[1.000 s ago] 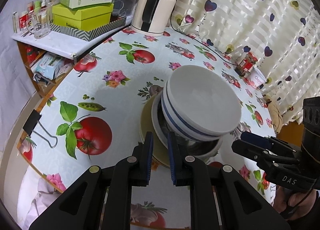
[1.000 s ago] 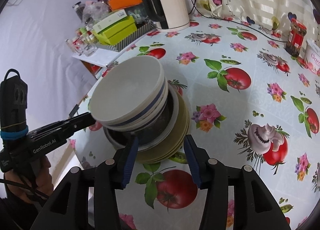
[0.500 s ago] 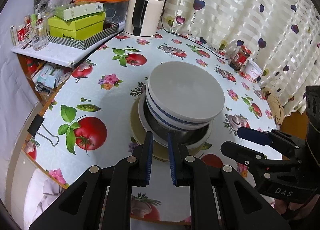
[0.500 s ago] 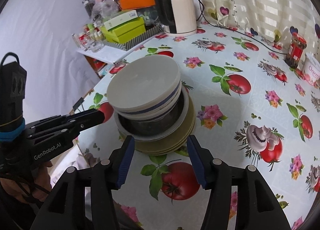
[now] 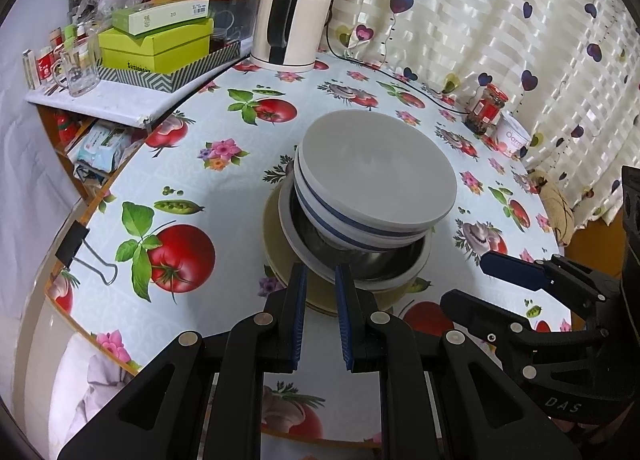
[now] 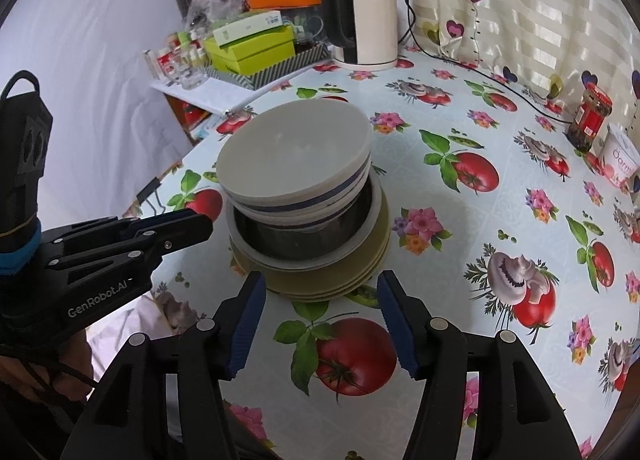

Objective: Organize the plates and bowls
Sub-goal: 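Open both grippers and pull them back from the stack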

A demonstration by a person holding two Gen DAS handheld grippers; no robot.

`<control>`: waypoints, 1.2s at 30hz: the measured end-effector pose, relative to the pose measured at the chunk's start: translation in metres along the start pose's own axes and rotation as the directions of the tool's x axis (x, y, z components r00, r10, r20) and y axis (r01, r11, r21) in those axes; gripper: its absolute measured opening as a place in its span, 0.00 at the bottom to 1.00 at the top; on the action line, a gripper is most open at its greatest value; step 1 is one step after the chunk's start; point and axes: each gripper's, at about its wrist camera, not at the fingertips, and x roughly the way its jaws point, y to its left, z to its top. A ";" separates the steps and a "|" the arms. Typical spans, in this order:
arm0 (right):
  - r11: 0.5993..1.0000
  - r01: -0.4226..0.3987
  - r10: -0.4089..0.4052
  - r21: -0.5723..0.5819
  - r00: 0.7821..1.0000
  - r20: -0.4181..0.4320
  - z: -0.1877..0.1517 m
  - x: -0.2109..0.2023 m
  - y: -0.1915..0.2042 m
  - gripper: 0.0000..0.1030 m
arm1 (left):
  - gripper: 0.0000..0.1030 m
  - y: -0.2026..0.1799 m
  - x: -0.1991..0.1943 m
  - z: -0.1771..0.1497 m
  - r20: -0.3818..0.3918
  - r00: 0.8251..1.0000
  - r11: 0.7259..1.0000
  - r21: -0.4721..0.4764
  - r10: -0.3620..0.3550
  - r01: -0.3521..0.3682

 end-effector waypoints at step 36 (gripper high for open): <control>1.000 -0.007 0.007 -0.001 1.000 -0.010 -0.009 0.005 0.000 0.60 | 0.15 -0.008 0.003 -0.005 0.004 0.997 0.996 0.044 0.074 -0.074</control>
